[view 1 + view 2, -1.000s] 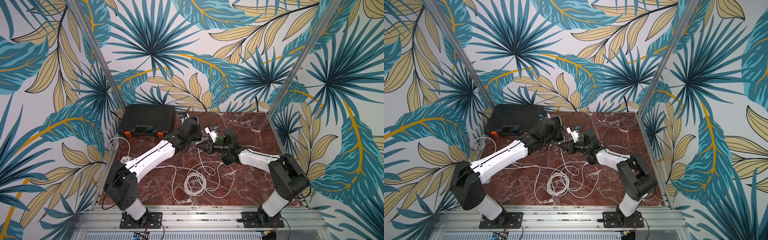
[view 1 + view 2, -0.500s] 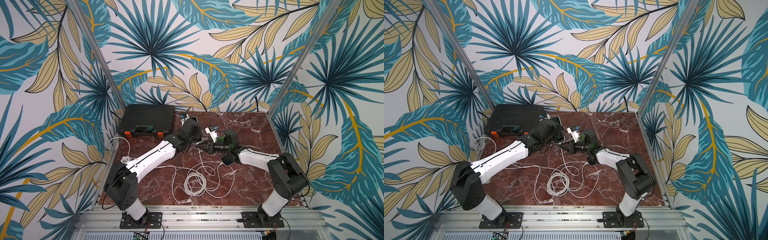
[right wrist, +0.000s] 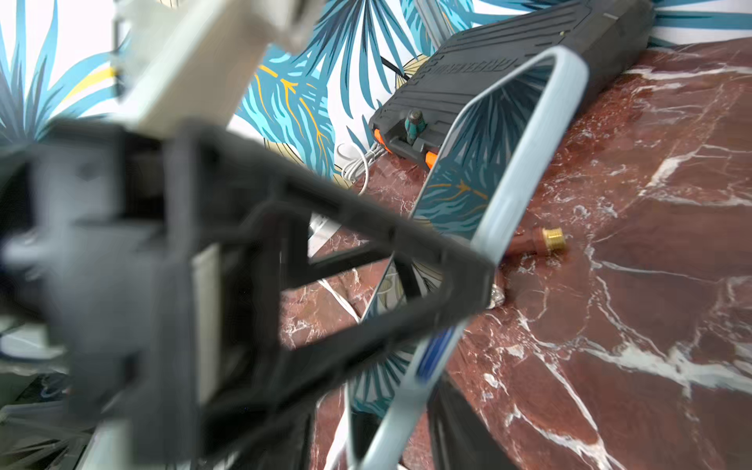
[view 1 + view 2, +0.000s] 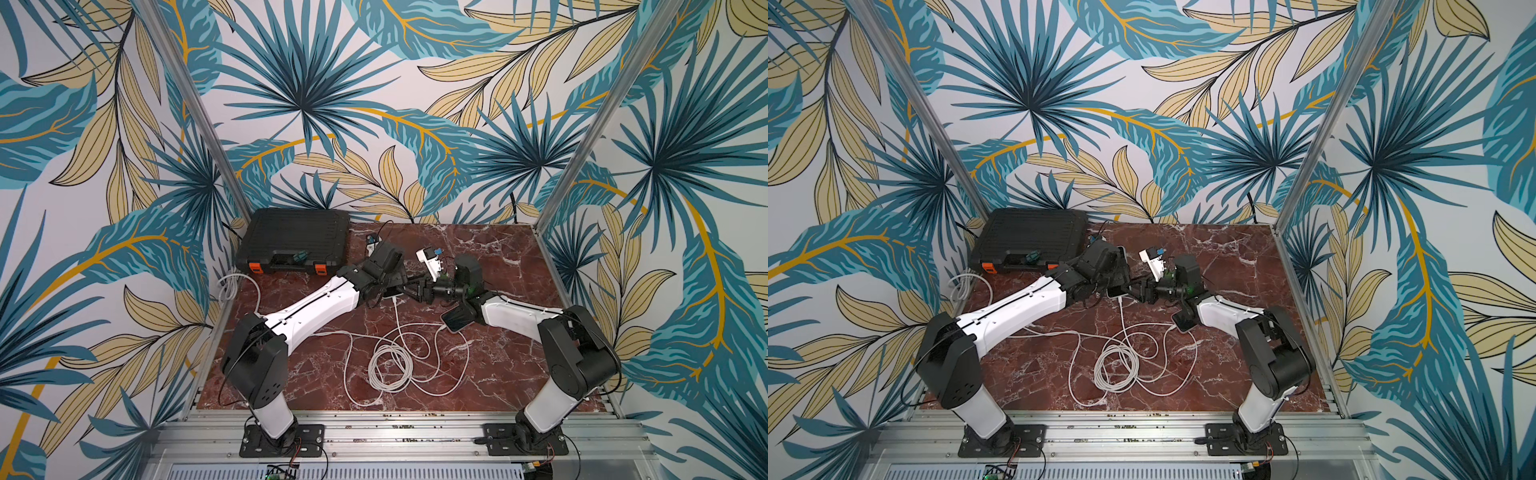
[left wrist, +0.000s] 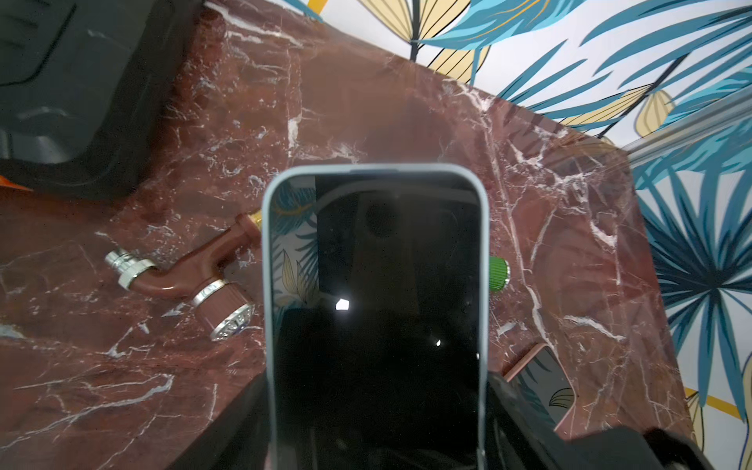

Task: Plug the charging cable into the phone
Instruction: Insert the charging cable into the phone, then place the phone at the center of the board.

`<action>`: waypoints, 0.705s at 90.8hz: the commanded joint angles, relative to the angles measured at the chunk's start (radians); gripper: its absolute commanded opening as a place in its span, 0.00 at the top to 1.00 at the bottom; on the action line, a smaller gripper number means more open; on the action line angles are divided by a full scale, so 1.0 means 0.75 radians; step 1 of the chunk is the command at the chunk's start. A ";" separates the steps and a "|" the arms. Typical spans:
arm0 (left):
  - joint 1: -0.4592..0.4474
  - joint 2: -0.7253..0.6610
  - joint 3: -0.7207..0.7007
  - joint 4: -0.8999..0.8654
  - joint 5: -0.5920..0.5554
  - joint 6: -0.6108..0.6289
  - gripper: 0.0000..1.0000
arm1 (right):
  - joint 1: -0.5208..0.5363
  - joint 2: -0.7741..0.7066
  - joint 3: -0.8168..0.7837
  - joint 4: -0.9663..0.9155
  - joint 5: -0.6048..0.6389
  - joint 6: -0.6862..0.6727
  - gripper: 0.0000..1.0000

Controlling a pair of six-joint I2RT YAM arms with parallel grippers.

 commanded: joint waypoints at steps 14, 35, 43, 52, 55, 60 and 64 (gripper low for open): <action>0.068 0.019 0.067 -0.134 -0.179 -0.178 0.64 | 0.004 -0.262 -0.262 0.046 0.031 -0.107 0.41; 0.075 0.025 -0.022 -0.381 -0.308 -0.683 0.63 | 0.000 -0.329 -0.355 0.059 0.114 -0.083 0.41; 0.076 0.021 -0.035 -0.506 -0.372 -0.816 0.62 | 0.002 -0.342 -0.385 0.106 0.131 -0.058 0.41; 0.075 0.004 -0.067 -0.646 -0.442 -0.989 0.57 | 0.002 -0.351 -0.404 0.129 0.119 -0.036 0.41; 0.074 -0.002 -0.082 -0.679 -0.460 -1.033 0.52 | 0.002 -0.354 -0.412 0.137 0.117 -0.030 0.41; 0.074 -0.012 -0.118 -0.679 -0.487 -1.077 0.48 | 0.001 -0.360 -0.424 0.146 0.117 -0.025 0.41; 0.074 -0.016 -0.151 -0.663 -0.498 -1.105 0.48 | 0.002 -0.362 -0.427 0.144 0.118 -0.026 0.41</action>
